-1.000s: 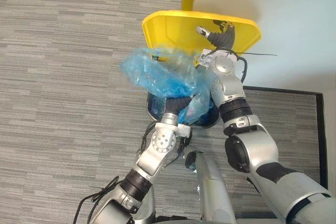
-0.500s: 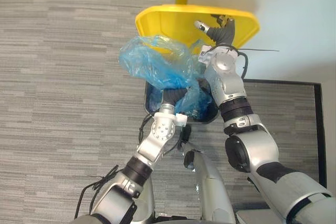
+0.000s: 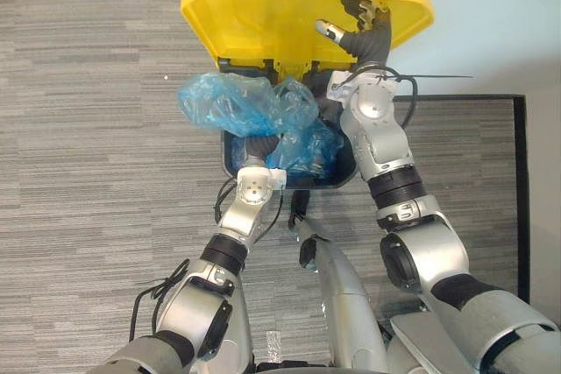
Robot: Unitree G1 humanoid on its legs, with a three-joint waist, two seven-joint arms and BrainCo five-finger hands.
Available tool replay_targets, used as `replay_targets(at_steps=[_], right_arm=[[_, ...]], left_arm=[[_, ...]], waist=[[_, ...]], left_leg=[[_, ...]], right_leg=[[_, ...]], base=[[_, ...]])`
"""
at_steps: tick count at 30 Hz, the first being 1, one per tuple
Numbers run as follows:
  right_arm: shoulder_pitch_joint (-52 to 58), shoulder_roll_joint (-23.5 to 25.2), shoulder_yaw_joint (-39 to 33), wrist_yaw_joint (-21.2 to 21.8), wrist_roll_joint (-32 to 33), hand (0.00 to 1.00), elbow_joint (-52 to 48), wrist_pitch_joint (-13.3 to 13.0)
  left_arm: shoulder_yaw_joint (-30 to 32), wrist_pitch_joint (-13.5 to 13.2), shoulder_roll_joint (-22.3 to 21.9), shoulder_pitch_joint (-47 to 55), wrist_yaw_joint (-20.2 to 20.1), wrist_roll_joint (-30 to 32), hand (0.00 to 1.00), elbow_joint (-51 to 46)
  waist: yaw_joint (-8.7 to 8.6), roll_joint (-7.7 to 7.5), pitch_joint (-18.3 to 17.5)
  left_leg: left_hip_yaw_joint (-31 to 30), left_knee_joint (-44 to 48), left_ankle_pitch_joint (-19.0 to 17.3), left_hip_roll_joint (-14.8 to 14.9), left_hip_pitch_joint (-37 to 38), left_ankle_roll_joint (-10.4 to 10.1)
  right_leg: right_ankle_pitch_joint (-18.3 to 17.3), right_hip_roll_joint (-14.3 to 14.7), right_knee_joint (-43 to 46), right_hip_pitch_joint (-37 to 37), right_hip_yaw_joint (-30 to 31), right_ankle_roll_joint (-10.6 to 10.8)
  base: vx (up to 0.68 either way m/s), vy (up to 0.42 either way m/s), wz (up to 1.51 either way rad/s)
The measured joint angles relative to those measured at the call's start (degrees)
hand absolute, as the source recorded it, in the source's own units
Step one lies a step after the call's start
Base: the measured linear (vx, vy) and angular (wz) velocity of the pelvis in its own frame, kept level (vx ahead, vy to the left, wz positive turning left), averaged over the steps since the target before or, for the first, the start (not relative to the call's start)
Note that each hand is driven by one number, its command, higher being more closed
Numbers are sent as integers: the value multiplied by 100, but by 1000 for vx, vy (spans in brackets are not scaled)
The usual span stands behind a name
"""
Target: Gather rubbish on tea table into small bin, then transfer packed bag to large trash can.
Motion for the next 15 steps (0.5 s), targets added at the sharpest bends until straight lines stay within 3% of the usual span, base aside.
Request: replay_targets(at_steps=[8,15], right_arm=[[-9,14,43,123,-3,0,6,-8],[15,66,151,342,-67,0,498,37]], left_arm=[[153,5,15,-78,-21,119,0,113],[149,117,87,-41,-220,514,0,326]], waist=[[5,-17,9],[22,-13,11]], left_leg=[[25,190,-77,-13,-81,109],[133,177,-121,-22,407,107]], right_leg=[[8,-41,109,-59,74,17],[2,-55,204,325,136,13]], base=[[-73,-9,-1],[-64,-22,-5]])
